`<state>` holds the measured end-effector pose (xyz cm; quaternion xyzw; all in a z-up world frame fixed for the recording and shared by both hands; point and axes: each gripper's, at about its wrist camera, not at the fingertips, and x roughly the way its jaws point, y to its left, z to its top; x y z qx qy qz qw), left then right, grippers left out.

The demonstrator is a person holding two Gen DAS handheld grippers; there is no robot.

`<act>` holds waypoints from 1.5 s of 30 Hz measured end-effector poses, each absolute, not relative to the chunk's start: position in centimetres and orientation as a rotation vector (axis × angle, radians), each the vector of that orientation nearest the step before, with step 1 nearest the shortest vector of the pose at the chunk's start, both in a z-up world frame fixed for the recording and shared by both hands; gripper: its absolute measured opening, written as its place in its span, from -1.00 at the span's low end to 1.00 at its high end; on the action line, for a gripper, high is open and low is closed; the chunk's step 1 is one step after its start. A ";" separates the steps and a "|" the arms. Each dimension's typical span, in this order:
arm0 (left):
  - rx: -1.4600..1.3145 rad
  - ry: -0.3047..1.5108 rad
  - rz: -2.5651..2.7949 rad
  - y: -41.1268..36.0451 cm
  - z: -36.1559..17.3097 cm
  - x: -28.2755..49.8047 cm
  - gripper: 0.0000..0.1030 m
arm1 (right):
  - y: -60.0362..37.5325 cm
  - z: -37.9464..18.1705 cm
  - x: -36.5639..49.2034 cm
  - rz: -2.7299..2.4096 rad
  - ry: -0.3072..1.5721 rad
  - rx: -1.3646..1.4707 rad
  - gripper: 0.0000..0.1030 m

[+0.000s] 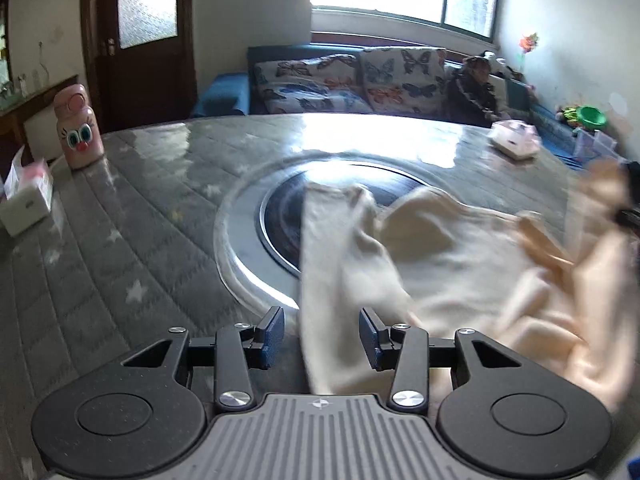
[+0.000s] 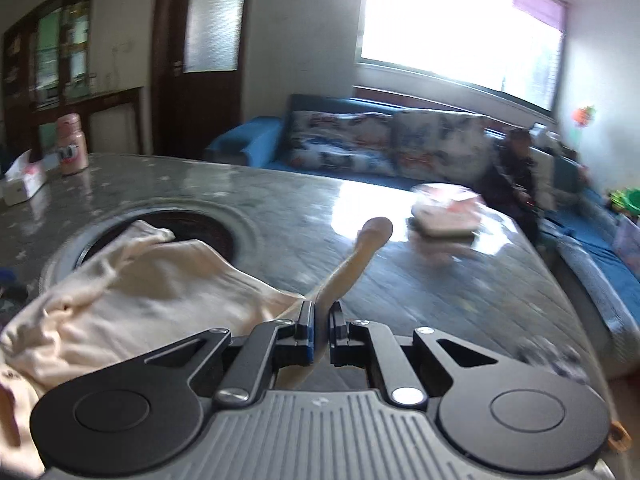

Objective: Fold clothes

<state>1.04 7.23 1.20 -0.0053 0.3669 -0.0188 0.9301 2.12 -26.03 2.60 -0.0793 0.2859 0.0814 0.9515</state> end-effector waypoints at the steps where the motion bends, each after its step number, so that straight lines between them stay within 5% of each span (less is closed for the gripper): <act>1: -0.011 0.751 -0.028 7.4 0.9 1.9 -0.13 | -26.8 2.5 1.4 0.141 0.588 -0.160 -0.89; 9: 0.034 0.737 -0.027 7.4 -0.9 7.4 -0.22 | -30.7 -0.9 -2.2 0.003 0.752 -0.120 -0.84; 17: 0.062 0.744 -0.060 6.7 -2.6 9.8 -0.25 | -31.3 -0.3 -4.6 -0.024 0.760 -0.155 -0.27; 22: 0.067 0.737 -0.081 6.2 -2.7 10.2 -0.86 | -30.5 0.9 -4.6 -0.007 0.714 -0.164 0.01; 24: 0.081 0.728 -0.067 6.0 -2.8 10.1 -0.91 | -29.9 1.0 -4.3 0.014 0.702 -0.166 0.07; 45: -0.027 0.696 0.424 16.6 -2.3 -1.8 -0.93 | -24.1 -2.9 -2.3 0.293 0.749 -0.208 0.46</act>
